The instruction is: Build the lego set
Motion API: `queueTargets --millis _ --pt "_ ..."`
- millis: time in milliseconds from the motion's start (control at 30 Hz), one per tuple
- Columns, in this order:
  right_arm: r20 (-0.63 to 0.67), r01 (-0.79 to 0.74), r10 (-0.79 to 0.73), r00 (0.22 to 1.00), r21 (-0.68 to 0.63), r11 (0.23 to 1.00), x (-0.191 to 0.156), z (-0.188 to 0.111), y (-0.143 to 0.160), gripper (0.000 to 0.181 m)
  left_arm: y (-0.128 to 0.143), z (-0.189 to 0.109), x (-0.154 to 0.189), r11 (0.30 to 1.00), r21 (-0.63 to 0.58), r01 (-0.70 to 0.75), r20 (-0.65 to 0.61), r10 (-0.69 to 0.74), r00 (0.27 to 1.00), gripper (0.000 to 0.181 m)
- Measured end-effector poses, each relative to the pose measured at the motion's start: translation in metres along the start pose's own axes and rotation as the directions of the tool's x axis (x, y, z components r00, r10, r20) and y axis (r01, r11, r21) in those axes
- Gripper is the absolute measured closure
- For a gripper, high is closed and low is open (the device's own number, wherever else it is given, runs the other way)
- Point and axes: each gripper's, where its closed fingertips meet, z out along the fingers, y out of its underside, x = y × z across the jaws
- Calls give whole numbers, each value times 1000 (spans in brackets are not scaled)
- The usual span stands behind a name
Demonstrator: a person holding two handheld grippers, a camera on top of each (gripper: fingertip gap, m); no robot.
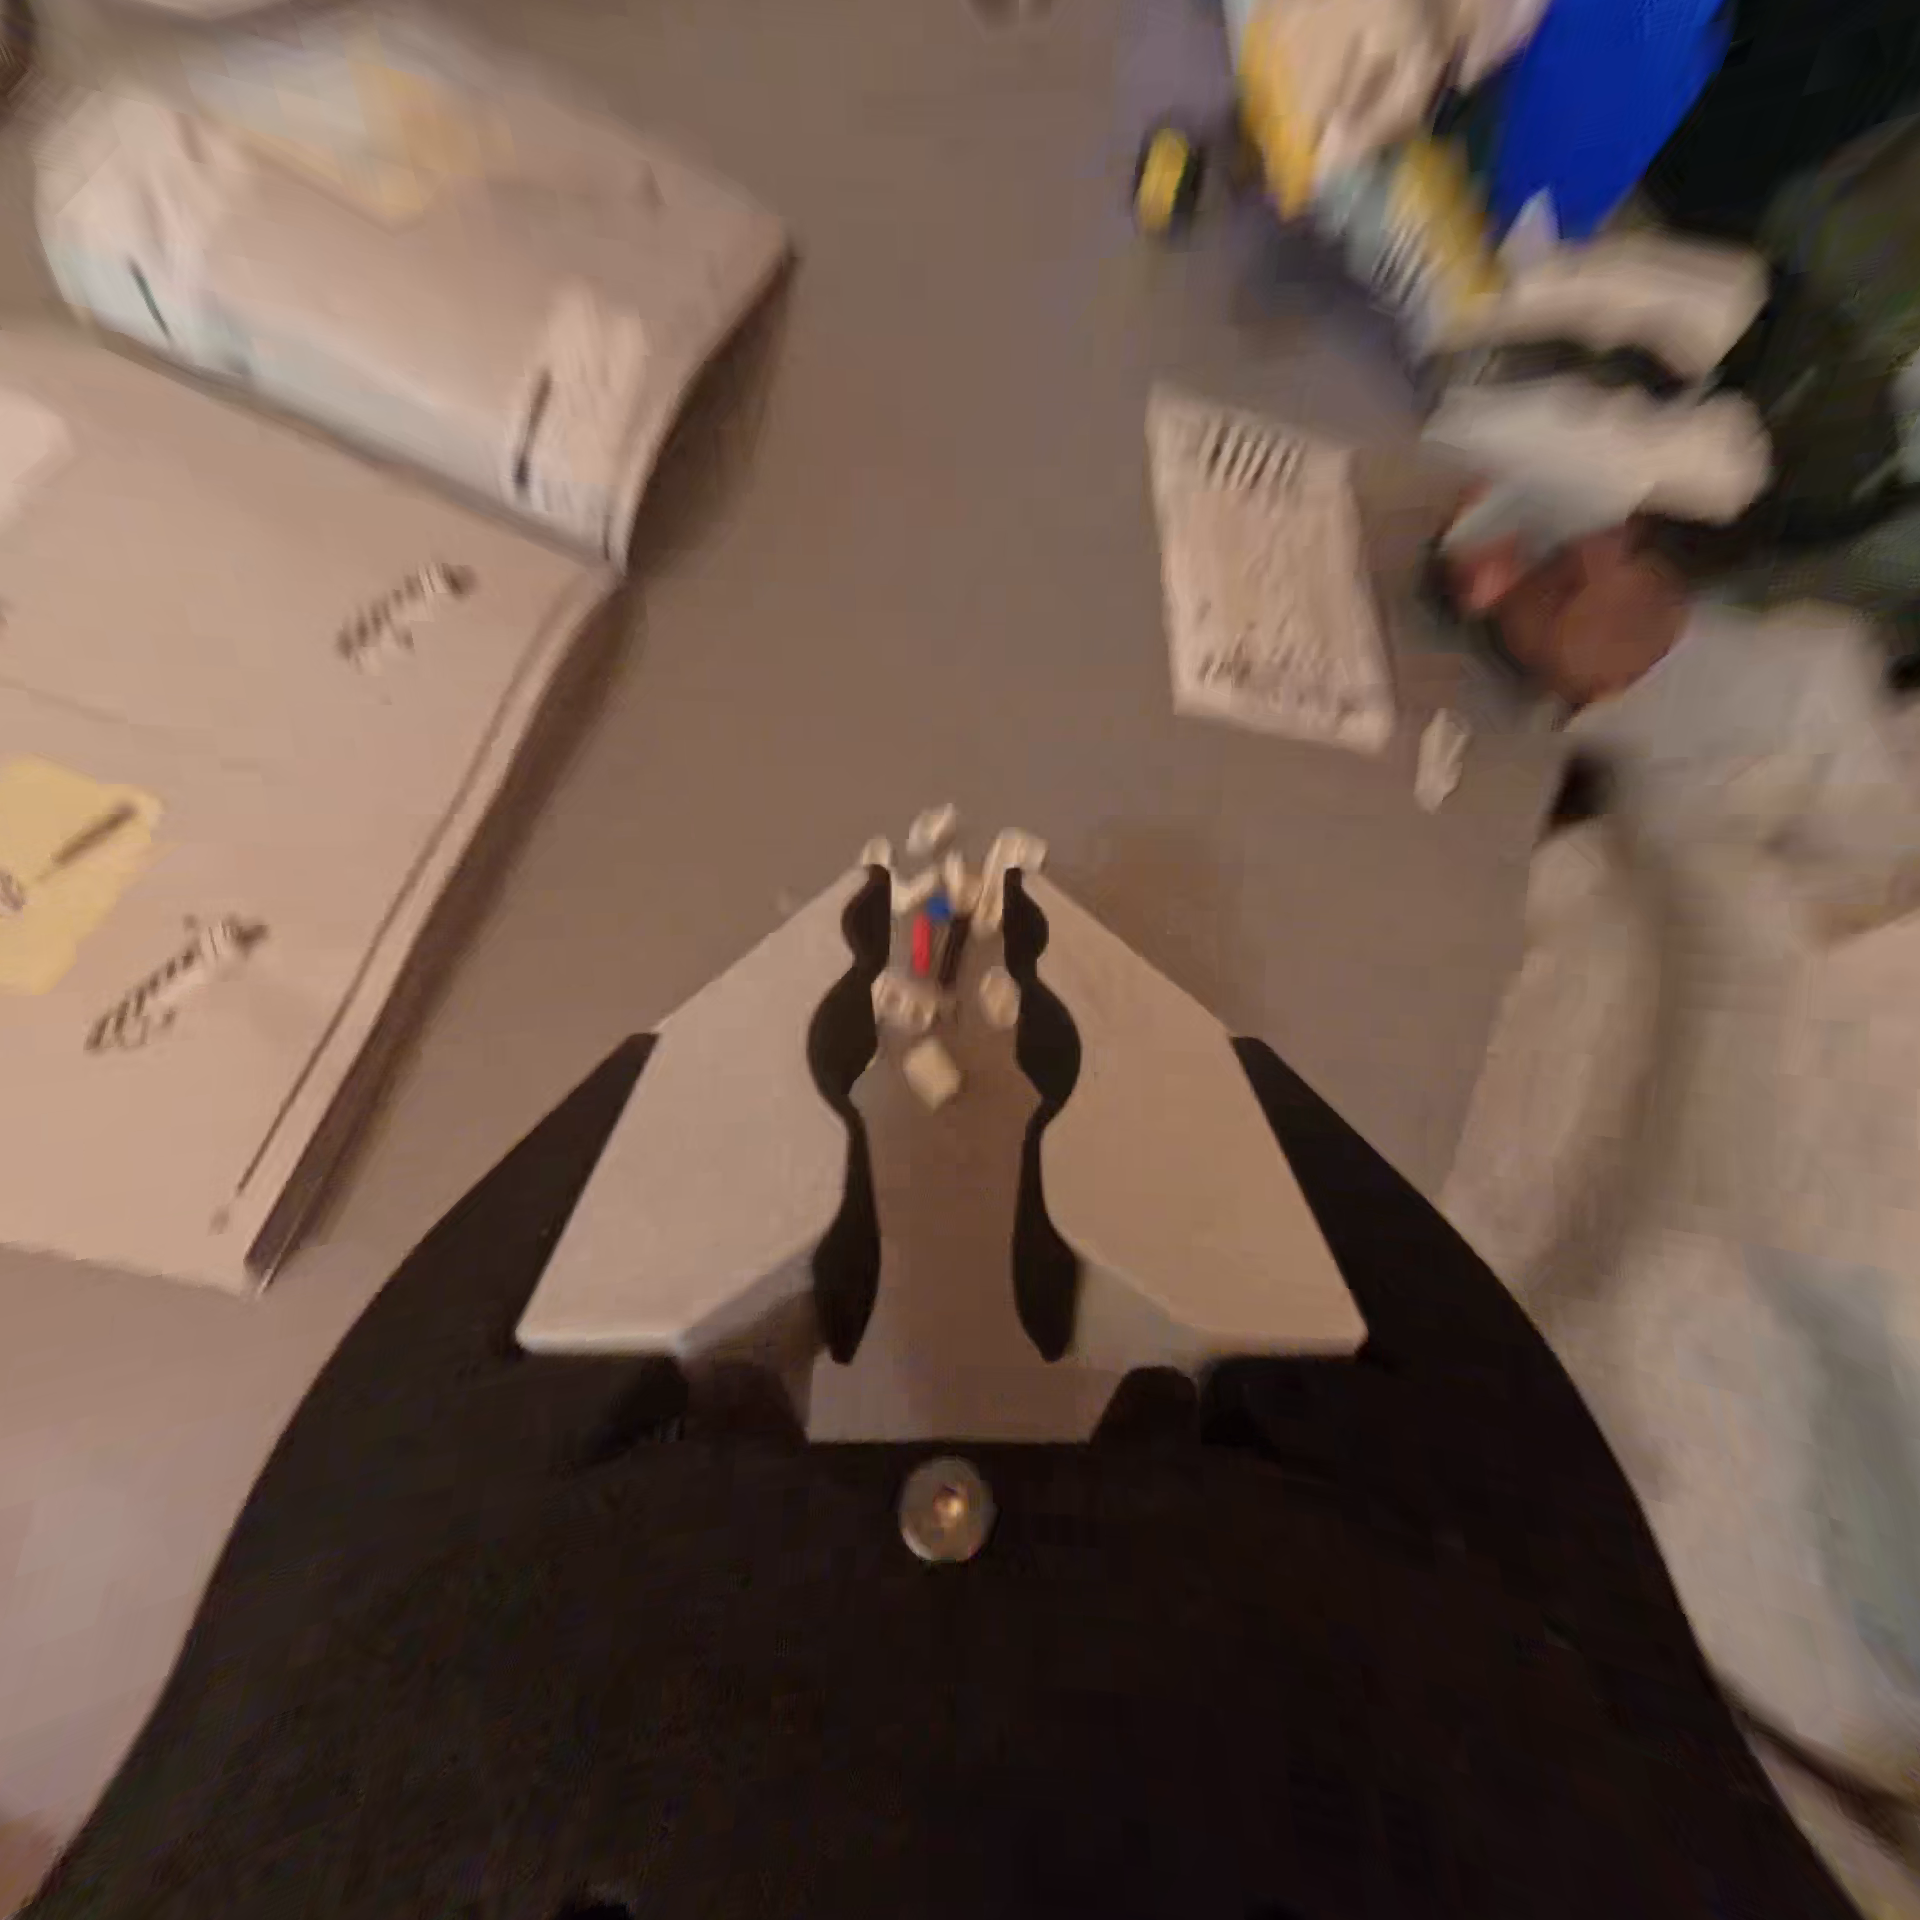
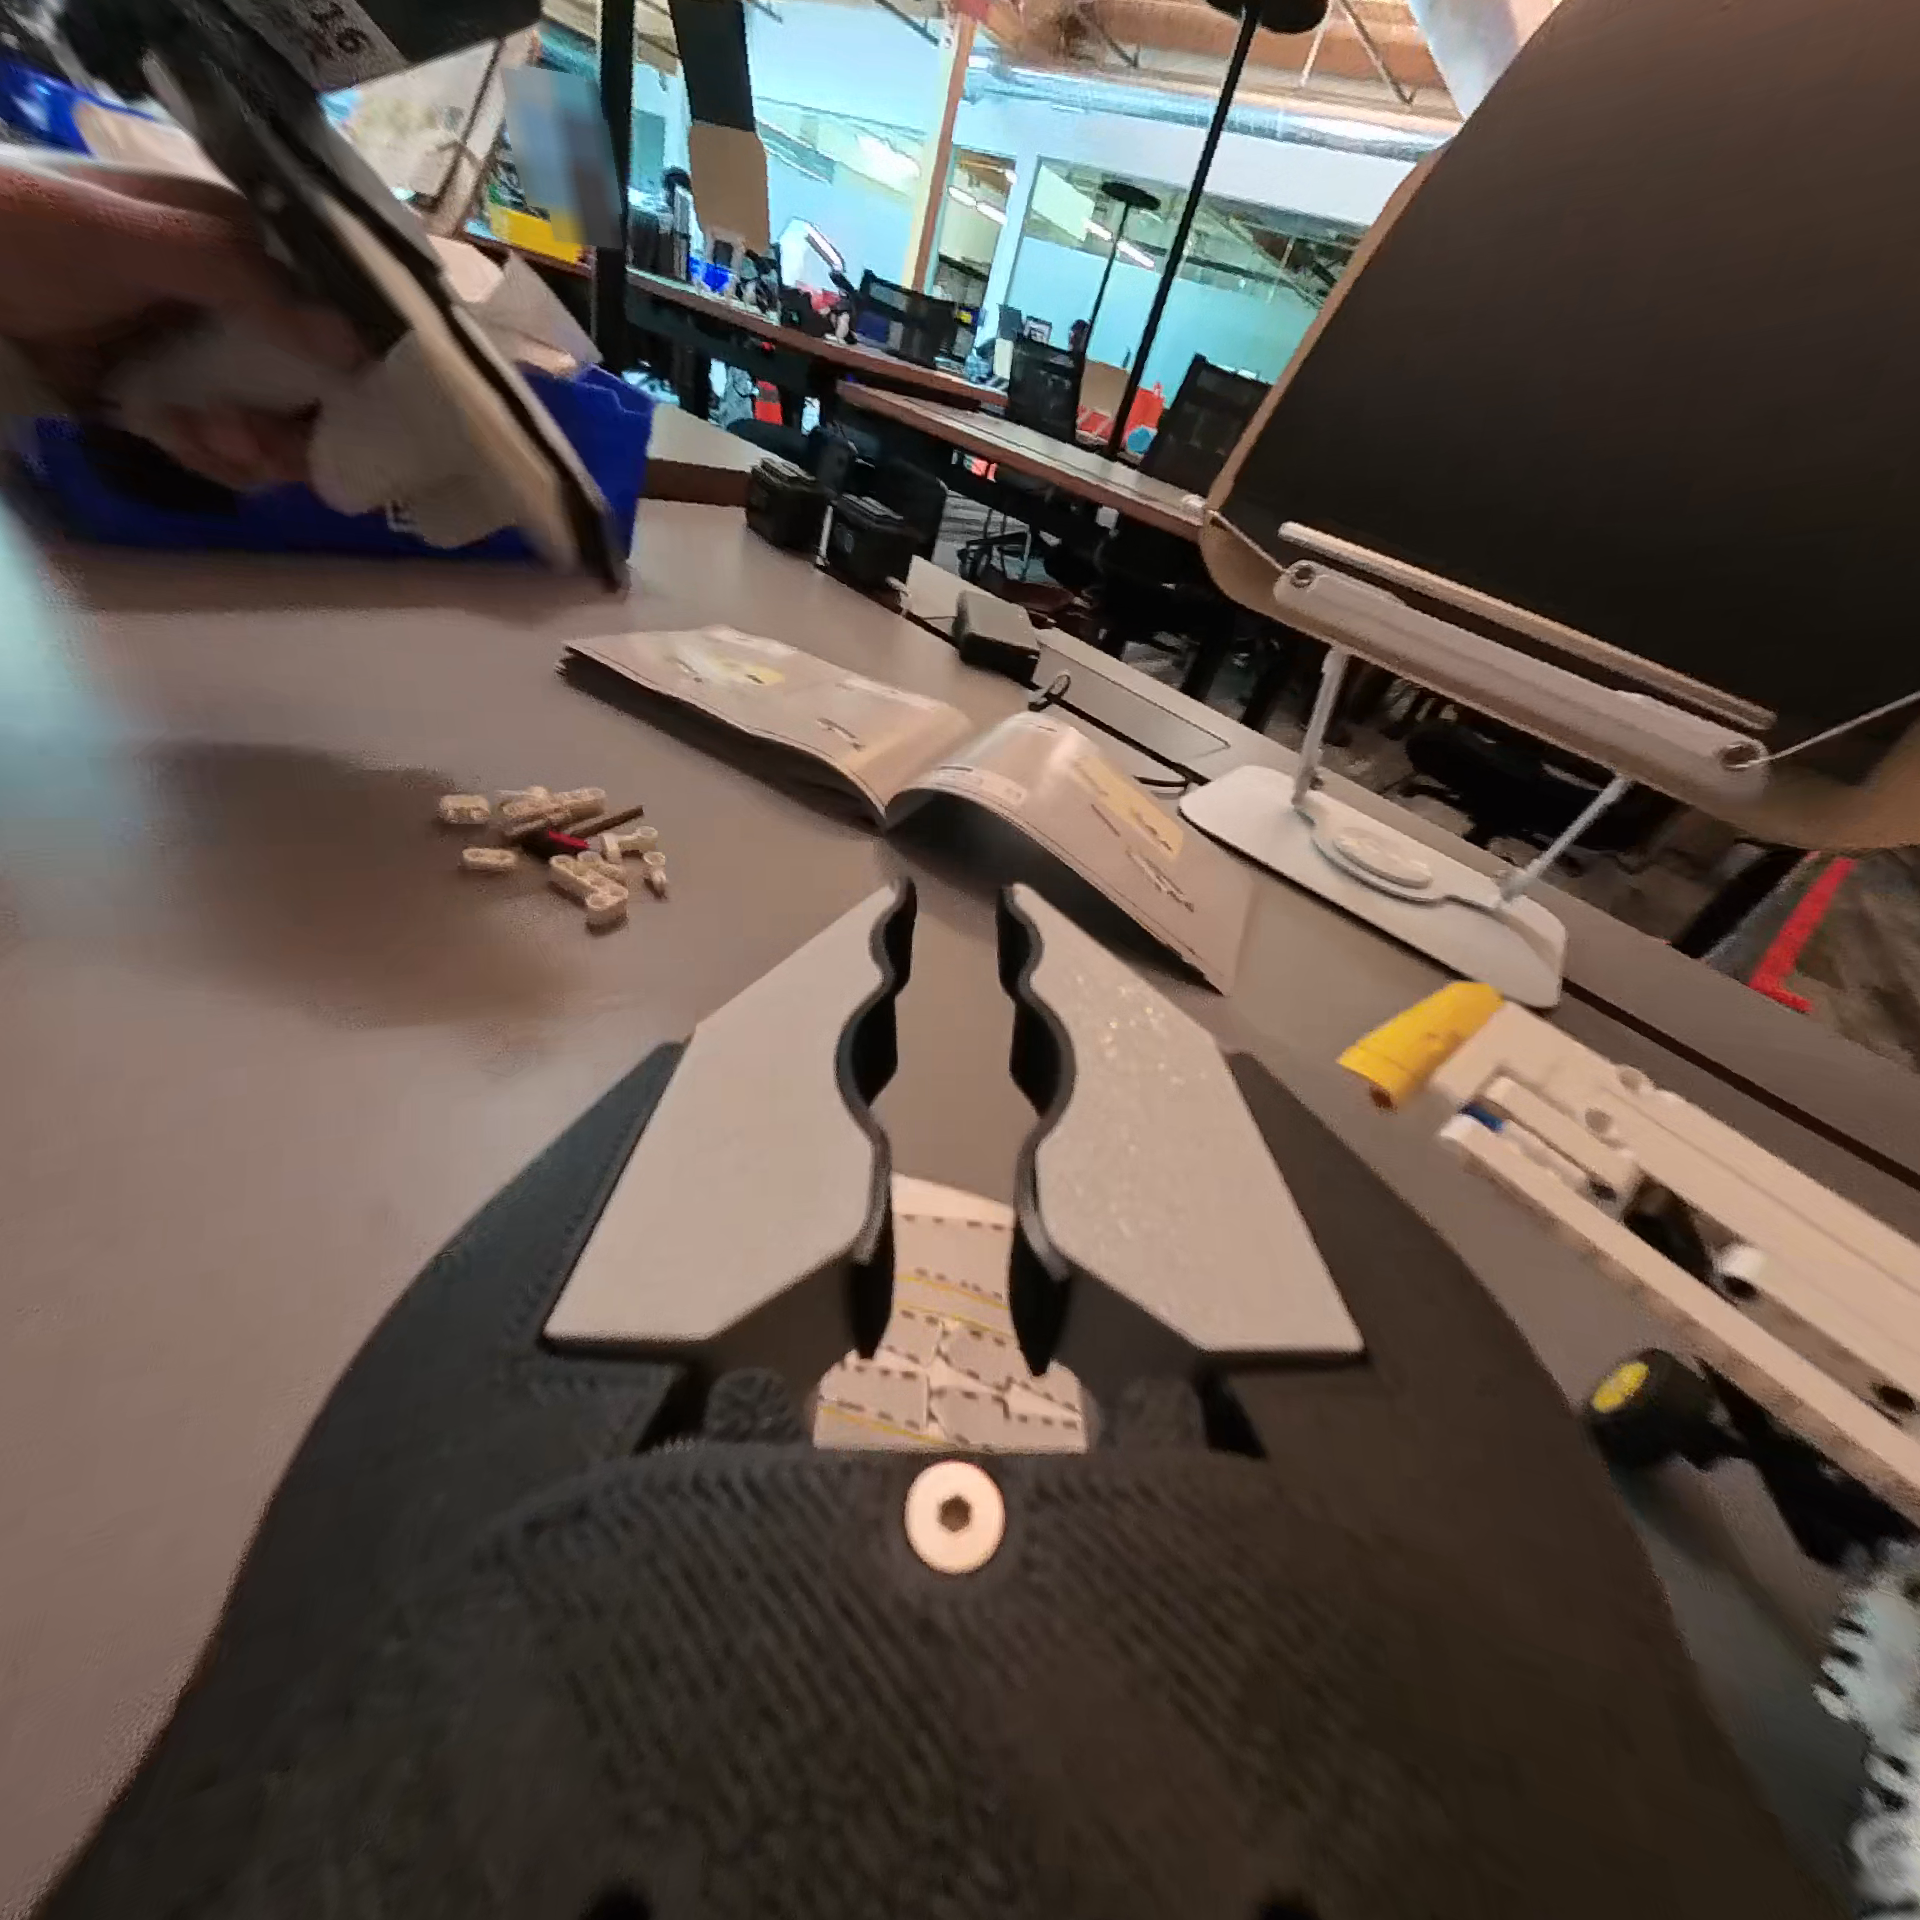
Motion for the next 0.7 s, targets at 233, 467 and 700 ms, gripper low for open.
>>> queueTargets --millis 233,467,700 --pt "8 -52 52 999 -21 998 5 3 8 163 42 36 -26 973 -229 20 68 -5 998 147" --pt "9 -67 67 998 -41 997 7 8 12 163 21 56 -22 987 -136 -86 35 91 995 155" --pt "5 -48 48 999 -48 998 5 8 12 163 22 79 -8 973 -176 -148 -23 146 989 156"
